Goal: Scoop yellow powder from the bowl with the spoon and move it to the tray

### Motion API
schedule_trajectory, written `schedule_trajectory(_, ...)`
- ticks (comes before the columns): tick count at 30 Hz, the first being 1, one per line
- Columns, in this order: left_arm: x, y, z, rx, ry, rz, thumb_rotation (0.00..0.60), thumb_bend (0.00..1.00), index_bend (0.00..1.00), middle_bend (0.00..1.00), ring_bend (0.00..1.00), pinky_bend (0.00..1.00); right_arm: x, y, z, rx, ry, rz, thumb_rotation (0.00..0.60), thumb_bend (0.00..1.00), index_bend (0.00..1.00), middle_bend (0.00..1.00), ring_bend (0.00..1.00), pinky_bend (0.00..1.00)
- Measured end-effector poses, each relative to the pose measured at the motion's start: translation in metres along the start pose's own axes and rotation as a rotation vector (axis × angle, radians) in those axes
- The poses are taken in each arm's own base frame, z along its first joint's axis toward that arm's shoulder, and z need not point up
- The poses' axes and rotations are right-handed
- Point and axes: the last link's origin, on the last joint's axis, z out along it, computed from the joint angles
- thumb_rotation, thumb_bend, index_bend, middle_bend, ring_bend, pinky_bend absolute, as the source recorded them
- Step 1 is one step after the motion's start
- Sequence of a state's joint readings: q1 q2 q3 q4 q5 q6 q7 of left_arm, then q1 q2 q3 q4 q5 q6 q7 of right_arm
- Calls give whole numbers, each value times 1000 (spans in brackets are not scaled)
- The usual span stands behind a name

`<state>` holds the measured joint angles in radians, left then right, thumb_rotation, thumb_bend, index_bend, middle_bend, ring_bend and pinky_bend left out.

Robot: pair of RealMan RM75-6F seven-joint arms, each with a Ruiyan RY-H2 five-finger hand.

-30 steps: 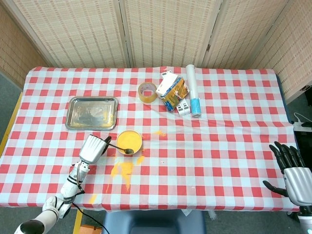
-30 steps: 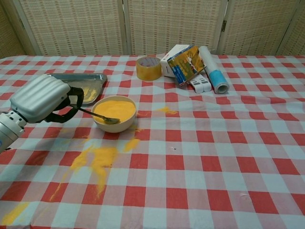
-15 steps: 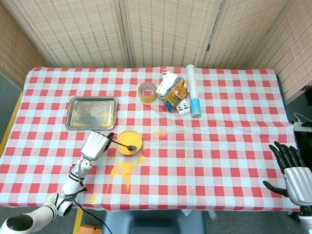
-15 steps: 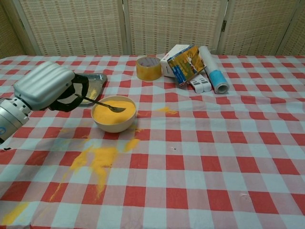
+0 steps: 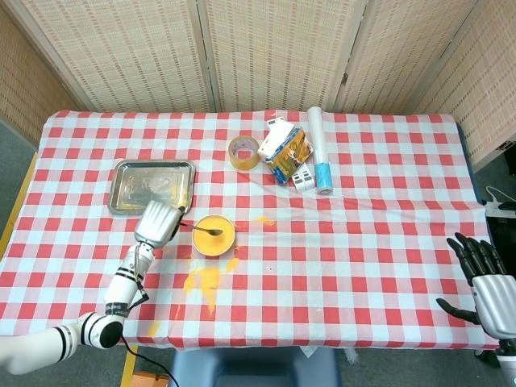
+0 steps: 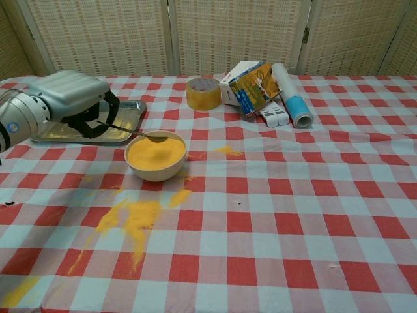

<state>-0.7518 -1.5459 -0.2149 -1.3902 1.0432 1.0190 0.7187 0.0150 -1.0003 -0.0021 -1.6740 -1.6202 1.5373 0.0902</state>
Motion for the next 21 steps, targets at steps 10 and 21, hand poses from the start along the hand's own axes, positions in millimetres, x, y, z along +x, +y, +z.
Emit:
schedule_trajectory(10, 34, 4, 10, 96, -282, 161, 600, 645, 968, 1000, 1000, 1000, 3, 3, 0, -7, 5, 11, 600, 36, 0, 0, 0, 0)
schedule_trajectory(21, 65, 22, -13, 68, -330, 232, 600, 647, 969, 1000, 1000, 1000, 6, 0, -5, 16, 15, 22, 600, 36, 0, 0, 0, 0)
